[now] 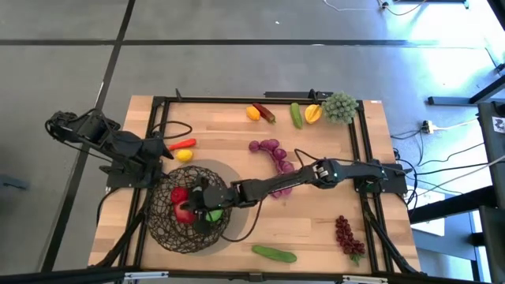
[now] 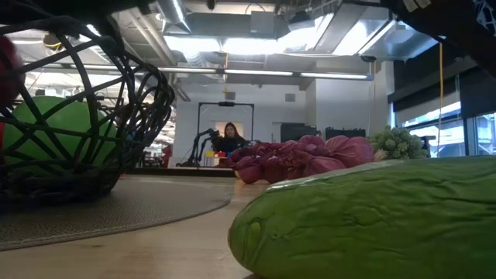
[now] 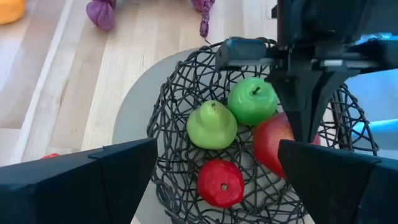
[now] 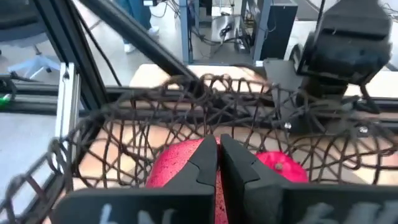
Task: Build produce basket
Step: Put the red pomegranate into the black wire basket
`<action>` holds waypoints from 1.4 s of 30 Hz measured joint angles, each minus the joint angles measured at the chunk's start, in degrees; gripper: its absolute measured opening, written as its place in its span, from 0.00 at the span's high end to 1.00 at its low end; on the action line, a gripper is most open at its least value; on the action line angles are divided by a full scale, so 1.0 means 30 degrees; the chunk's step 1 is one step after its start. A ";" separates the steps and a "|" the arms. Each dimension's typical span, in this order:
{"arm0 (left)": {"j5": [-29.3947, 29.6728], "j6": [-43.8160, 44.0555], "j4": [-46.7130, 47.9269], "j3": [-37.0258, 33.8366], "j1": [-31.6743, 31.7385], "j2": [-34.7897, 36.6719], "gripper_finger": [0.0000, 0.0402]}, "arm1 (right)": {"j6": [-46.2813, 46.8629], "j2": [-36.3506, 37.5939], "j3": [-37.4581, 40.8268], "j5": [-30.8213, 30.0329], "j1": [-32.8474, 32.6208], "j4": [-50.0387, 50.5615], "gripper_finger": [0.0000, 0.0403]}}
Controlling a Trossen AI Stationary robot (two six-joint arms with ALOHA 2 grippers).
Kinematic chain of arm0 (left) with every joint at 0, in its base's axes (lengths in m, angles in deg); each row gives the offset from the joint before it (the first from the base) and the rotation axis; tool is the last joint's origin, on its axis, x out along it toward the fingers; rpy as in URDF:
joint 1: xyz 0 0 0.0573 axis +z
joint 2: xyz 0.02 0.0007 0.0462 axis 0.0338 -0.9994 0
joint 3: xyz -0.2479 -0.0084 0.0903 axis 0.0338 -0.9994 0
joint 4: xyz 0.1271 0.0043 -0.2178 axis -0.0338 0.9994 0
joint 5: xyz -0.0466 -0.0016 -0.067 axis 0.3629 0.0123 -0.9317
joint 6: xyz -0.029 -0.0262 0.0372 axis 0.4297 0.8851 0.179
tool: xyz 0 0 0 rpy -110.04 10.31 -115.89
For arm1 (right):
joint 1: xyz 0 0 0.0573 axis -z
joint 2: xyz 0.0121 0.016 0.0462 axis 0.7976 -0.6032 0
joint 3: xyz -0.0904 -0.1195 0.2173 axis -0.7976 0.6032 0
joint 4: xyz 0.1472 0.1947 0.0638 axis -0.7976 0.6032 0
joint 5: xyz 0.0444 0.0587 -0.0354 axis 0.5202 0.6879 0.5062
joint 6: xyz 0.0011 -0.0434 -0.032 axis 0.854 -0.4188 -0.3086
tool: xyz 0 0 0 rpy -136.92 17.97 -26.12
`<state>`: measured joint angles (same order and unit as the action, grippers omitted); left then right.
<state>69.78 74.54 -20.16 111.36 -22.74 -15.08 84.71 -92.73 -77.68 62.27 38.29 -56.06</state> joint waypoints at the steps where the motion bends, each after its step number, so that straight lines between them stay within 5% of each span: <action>1: -0.0002 0.0000 0.0000 0.0000 0.0000 0.0000 0.19 | -0.0176 -0.0183 0.0000 0.0001 -0.0001 -0.0185 1.00; 19: -0.0019 0.0036 -0.0015 0.0000 0.0000 -0.0001 0.19 | -0.2200 -0.1403 0.0000 0.1146 0.0290 -0.0194 1.00; 27: -0.3956 -0.2013 -0.0001 -0.0118 0.0000 -0.0015 0.19 | -0.2332 -0.1403 -0.0036 0.1141 0.0325 0.0090 1.00; 42: -0.3947 -0.3811 0.0022 -0.0820 0.0000 -0.0066 0.19 | -0.1976 -0.1403 -0.0036 0.1134 0.0383 0.0154 0.98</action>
<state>57.94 63.10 -20.10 108.90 -22.74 -15.27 78.79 -96.94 -77.79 65.67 39.44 -55.60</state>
